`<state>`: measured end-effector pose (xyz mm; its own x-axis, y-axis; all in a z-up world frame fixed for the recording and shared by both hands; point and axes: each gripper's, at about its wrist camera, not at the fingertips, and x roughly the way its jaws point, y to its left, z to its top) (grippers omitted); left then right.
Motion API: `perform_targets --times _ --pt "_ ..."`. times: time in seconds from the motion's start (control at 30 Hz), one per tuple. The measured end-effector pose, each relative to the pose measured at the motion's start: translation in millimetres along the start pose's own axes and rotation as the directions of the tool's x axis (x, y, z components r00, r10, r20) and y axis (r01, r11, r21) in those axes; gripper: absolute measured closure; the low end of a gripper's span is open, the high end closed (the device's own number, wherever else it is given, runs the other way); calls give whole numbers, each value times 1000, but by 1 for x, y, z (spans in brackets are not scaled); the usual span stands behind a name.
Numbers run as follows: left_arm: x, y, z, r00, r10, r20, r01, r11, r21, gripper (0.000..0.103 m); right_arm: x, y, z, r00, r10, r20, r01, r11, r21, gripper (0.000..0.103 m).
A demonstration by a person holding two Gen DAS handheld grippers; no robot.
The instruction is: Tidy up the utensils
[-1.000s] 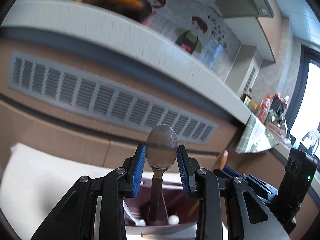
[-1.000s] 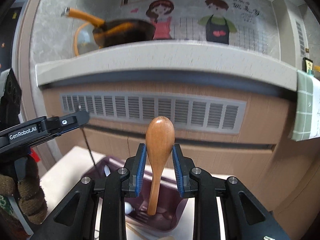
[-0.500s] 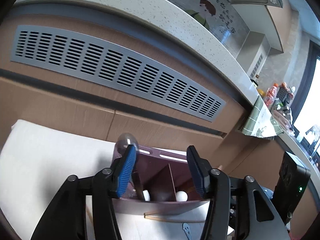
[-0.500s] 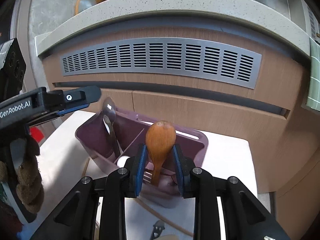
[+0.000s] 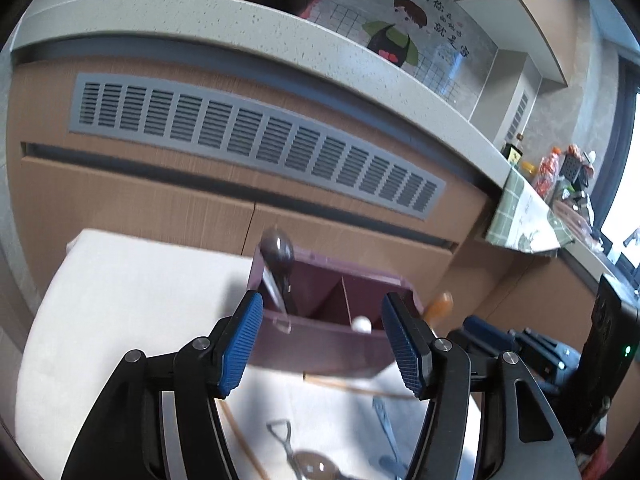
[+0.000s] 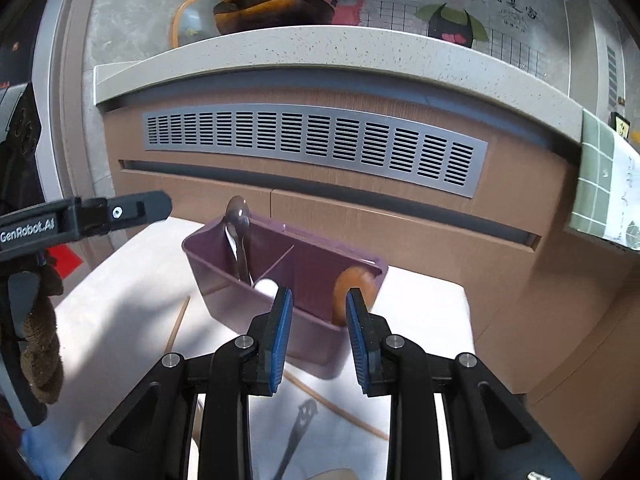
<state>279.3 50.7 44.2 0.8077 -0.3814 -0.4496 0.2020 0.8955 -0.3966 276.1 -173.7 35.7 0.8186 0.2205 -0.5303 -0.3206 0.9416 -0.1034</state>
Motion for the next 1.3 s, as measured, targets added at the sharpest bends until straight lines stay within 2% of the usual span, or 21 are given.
perform_targets --times 0.13,0.23,0.33,0.43,0.57,0.73,0.9,1.0,1.1,1.17,1.23,1.3 --pt "-1 5 -16 998 29 -59 -28 999 15 40 -12 0 -7 1000 3 -3 -4 1000 -19 77" --pt "3 10 -35 990 59 -131 -54 998 42 40 -21 -8 -20 999 44 -18 -44 999 -13 74" --pt "12 13 -56 974 91 -205 -79 995 69 40 -22 -17 -40 991 109 -74 -111 994 -17 72" --pt "26 17 -75 954 103 -281 -83 993 81 40 -11 -20 -64 984 86 -155 -96 994 -59 72" --pt "33 20 -86 945 103 -311 -88 994 64 40 14 -32 -81 967 73 -244 -84 996 -37 72" --pt "34 24 -85 941 113 -318 -103 994 48 40 52 -45 -79 951 94 -296 -89 996 30 72" --pt "22 38 -88 926 185 -330 -193 981 8 40 80 -56 -76 928 181 -324 -161 983 90 72" --pt "15 52 -87 917 205 -341 -236 970 -52 40 95 -61 -80 899 226 -376 -191 973 129 71" --pt "23 64 -76 923 192 -334 -234 968 -89 40 92 -64 -82 874 256 -413 -188 962 199 69" --pt "36 68 -64 934 170 -315 -201 977 -69 40 87 -60 -86 859 273 -434 -185 954 235 69" --pt "42 71 -58 946 154 -287 -178 983 -56 40 78 -47 -90 852 273 -446 -177 953 246 68" --pt "46 79 -57 958 111 -264 -137 987 -83 40 67 -25 -93 843 267 -467 -175 957 232 67"
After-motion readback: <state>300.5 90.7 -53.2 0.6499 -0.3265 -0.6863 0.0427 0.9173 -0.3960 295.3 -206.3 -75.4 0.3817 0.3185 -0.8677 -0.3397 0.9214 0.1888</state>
